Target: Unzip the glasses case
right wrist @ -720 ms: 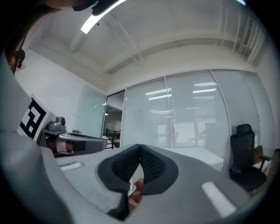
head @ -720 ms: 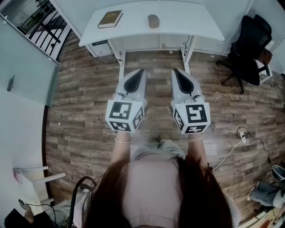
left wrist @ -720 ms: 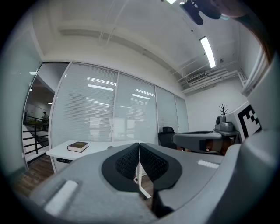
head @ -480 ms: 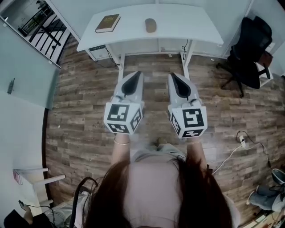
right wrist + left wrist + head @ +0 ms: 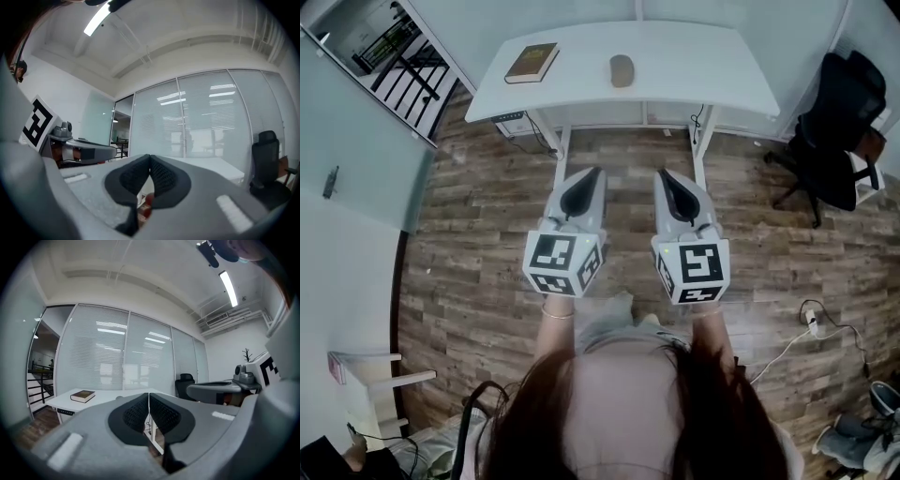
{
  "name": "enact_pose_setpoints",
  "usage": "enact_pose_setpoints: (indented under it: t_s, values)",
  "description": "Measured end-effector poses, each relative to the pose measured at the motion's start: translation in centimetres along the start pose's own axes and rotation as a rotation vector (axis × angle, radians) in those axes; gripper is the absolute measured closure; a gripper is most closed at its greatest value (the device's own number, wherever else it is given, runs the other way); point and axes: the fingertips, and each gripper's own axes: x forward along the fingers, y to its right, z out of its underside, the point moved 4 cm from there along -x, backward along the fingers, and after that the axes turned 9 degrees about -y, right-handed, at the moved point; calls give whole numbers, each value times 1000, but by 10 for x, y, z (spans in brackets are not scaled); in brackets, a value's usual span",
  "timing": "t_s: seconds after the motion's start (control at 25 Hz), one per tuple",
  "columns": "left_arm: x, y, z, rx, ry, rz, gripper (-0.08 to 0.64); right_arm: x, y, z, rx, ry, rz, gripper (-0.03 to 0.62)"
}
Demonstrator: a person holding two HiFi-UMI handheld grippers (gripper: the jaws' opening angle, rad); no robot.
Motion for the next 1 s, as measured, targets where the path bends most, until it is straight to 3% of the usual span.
enact_pose_setpoints:
  t_s: [0.44,1.0]
  values:
    - [60,-29,-4,-11,-9,30,560,59,28,3,-23,-31,15,589]
    - [140,-106,-16,-52,-3,73,560,165,49,-14,-27,-56,36,589]
